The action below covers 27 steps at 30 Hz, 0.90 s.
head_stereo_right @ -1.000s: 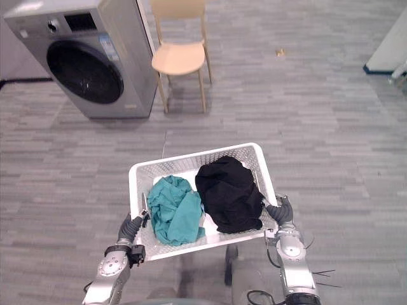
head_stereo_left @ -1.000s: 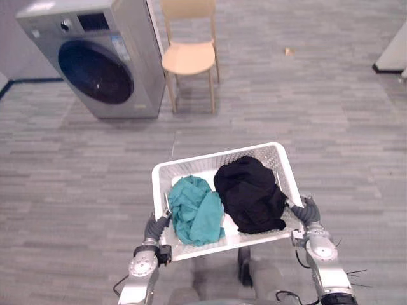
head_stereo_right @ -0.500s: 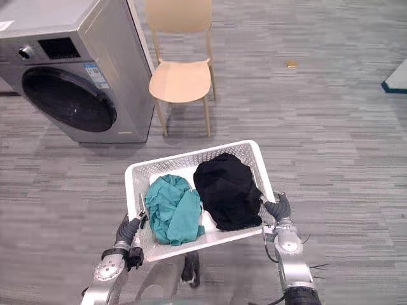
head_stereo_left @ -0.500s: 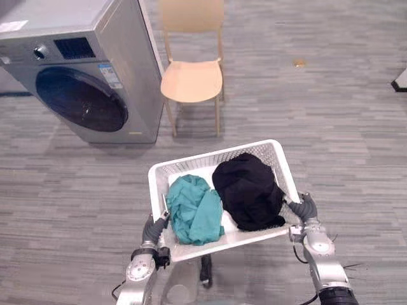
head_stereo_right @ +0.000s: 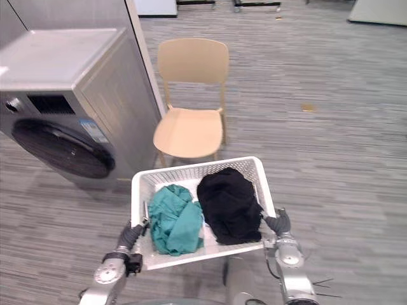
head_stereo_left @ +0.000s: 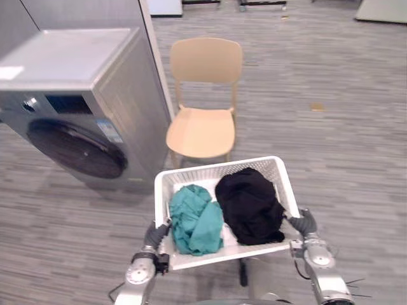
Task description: Pick up the laundry basket with both hands and put the clothes into the washing machine.
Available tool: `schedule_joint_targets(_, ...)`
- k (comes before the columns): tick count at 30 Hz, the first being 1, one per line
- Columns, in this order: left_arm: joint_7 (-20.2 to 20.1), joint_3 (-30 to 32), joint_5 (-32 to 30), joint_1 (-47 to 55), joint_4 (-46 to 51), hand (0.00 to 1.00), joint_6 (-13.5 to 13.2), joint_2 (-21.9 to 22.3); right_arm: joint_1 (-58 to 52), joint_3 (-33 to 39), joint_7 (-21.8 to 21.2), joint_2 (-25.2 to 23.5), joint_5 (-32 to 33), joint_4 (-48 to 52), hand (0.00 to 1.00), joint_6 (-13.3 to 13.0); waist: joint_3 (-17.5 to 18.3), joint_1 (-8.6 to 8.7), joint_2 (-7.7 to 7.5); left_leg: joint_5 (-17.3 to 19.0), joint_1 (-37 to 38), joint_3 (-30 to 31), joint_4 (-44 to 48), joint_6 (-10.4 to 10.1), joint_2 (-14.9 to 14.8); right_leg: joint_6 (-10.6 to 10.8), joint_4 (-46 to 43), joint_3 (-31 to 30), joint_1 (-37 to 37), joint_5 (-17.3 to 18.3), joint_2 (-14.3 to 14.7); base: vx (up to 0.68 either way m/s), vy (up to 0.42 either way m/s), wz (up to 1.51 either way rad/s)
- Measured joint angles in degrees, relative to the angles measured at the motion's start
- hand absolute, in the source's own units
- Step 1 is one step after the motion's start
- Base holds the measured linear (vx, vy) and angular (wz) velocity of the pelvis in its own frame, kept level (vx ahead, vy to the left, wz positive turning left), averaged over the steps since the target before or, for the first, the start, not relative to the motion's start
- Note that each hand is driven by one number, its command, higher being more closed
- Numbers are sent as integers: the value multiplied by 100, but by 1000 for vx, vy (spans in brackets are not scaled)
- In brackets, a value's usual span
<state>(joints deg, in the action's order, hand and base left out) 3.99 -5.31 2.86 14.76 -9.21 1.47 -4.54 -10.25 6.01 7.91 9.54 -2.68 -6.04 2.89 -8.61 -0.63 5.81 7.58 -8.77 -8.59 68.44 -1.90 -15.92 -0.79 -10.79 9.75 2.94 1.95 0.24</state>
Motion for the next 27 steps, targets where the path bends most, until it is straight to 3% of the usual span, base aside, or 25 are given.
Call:
schedule_joint_targets(2, -14, -25, 4, -26, 91, 100, -105, -17, -5, 66, 19, -22, 64, 95, 100, -38, -2, -76, -170, 467, -552, -295, -350, 142, 8, 91, 449, -7, -454, 60, -145, 534, 31, 15)
schedule_joint_targets(3, -23, -77, 15, -89, 109, 100, -177, -12, 21, 137, 40, -14, 114, 105, 100, -72, -9, -142, -186, 709, -1095, -313, -1239, 156, 114, 245, 634, 26, -687, 162, -270, 589, 136, 17)
schedule_joint_targets(4, -30, -98, 14, -112, 109, 100, -175, -8, 31, 162, 51, -9, 116, 86, 100, -74, -24, -159, -195, 714, -1234, -242, -1759, 125, 212, 334, 636, 31, -746, 230, -336, 569, 241, 15)
schedule_joint_targets(5, -34, -140, -3, -113, 107, 100, -167, -9, 35, 202, 64, -9, 145, 28, 100, -73, -30, -168, -176, 610, -1285, 1, -3003, -10, 471, 525, 630, 30, -890, 398, -493, 475, 294, 3)
schedule_joint_targets(6, -55, -169, -20, -61, 102, 100, -156, 23, 29, 204, 64, 36, 161, -65, 100, -74, -13, -168, -26, -37, -1187, 422, -4387, -219, 647, 759, 579, -26, -1049, 630, -544, 467, 289, -4)
schedule_joint_targets(7, -59, -171, -23, -68, 35, 100, -152, 38, 77, 200, 67, 27, 161, -217, 100, -80, -44, -169, -52, -277, -1020, 361, -4416, -23, 747, 859, 544, -117, -1149, 736, -607, 431, 286, -4)
schedule_joint_targets(8, -55, -133, -23, -98, 10, 100, -67, -95, 144, 184, 75, -126, 161, -458, 100, -52, -27, -154, -311, -154, -865, 234, -4531, -16, 1017, 870, 528, -257, -1165, 744, -875, 327, 198, 5)
schedule_joint_targets(9, -58, -134, -24, -112, 23, 100, -55, -158, 135, 180, 72, -132, 161, -460, 100, -47, -36, -166, -388, -33, -875, 228, -4490, 49, 1121, 882, 481, -301, -1162, 752, -974, 494, 292, 14)
schedule_joint_targets(10, -63, -137, -29, -74, 21, 100, -14, -189, 135, 102, 53, -126, 158, -463, 100, -47, -27, -175, -428, 345, -943, 163, -4120, 149, 1251, 905, 346, -507, -1168, 755, -1123, 425, 227, 6)
schedule_joint_targets(12, -63, -138, -30, -47, 21, 100, 2, -194, 147, 96, 49, -127, 149, -506, 100, -47, -25, -188, -426, 504, -861, 29, -4002, 292, 1270, 989, -96, -618, -1028, 804, -1217, 408, 214, -24)
schedule_joint_targets(13, -67, -152, -37, -52, 19, 100, 47, -276, 224, 71, 25, -145, 139, -732, 100, -46, -31, -183, -440, 670, -500, -222, -4160, 397, 1302, 1325, -1515, -887, -423, 729, -1373, 384, 191, -46)
schedule_joint_targets(14, -67, -152, -39, -51, 19, 100, 48, -298, 239, 66, 14, -159, 131, -774, 100, -46, -36, -182, -447, 683, -414, -275, -4211, 415, 1311, 1426, -1819, -933, -275, 668, -1400, 446, 190, -61)
schedule_joint_targets(15, -67, -153, -59, -53, 18, 100, 55, -411, 284, 62, -23, -236, 80, -936, 100, -46, -55, -146, -481, 697, -61, -374, -4446, 445, 1348, 1518, -2826, -987, 174, 727, -1448, 361, 87, -41)
schedule_joint_targets(16, -66, -151, -93, -58, 18, 100, 55, -499, 284, 3, -31, -261, 63, -1067, 100, -44, -55, -82, -509, 695, 284, -388, -4687, 448, 1378, 1234, -3409, -899, 479, 905, -1428, 352, 57, -36)
schedule_joint_targets(18, -55, -124, -131, -78, 19, 100, 53, -553, 288, -90, -35, -247, 27, -1094, 100, -31, -47, -9, -517, 692, 667, -427, -4983, 447, 1364, 897, -3537, -529, 862, 1215, -1312, 301, -8, -18)
schedule_joint_targets(20, -19, -121, -133, -191, 12, 100, 52, -563, 338, -110, -34, -201, 27, -1094, 100, -30, -48, -1, -516, 691, 767, -436, -5059, 443, 1279, 589, -3229, -290, 1369, 1410, -1108, 293, -89, -12)
schedule_joint_targets(21, -6, -121, -136, -291, -27, 100, 52, -579, 370, -147, -30, -146, 26, -1094, 100, -30, -54, 5, -506, 698, 769, -440, -5037, 364, 1187, 531, -2596, -186, 1639, 1377, -920, 267, -126, -1)
schedule_joint_targets(22, 6, -122, -142, -334, -64, 100, 50, -606, 372, -166, -25, -139, 22, -1094, 100, -29, -50, 4, -539, 703, 772, -440, -5015, 301, 1191, 483, -1987, -177, 1652, 1132, -819, 344, -167, 14)
schedule_joint_targets(23, 8, -126, -141, -397, -84, 100, 41, -762, 364, -233, -12, -202, 8, -1090, 100, -30, -52, 13, -865, 738, 814, -375, -4950, 180, 1430, 271, -863, -252, 1578, -319, -827, 309, -161, 13)
schedule_joint_targets(24, 49, -86, -150, -662, -416, 100, 31, -626, 511, -264, 22, -85, -16, -1227, 100, -32, -155, 36, -681, 911, 734, -203, -4819, 27, 1261, 159, -899, -221, 1587, -380, -698, 255, -131, 19)
schedule_joint_targets(26, 185, -64, -257, -1010, -576, 100, 6, -527, 783, -264, 174, -19, -17, -1296, 100, -31, -256, 11, -518, 954, 351, -96, -4640, -40, 1061, 124, -387, -164, 1620, -517, -482, 159, -111, 1)
schedule_joint_targets(27, 295, -40, -255, -1371, -729, 100, -51, -537, 1061, -262, 280, 1, -15, -1298, 100, -34, -466, -2, -518, 948, 99, -89, -4595, -49, 1004, 64, -274, -158, 1806, -612, -410, 138, -120, -6)
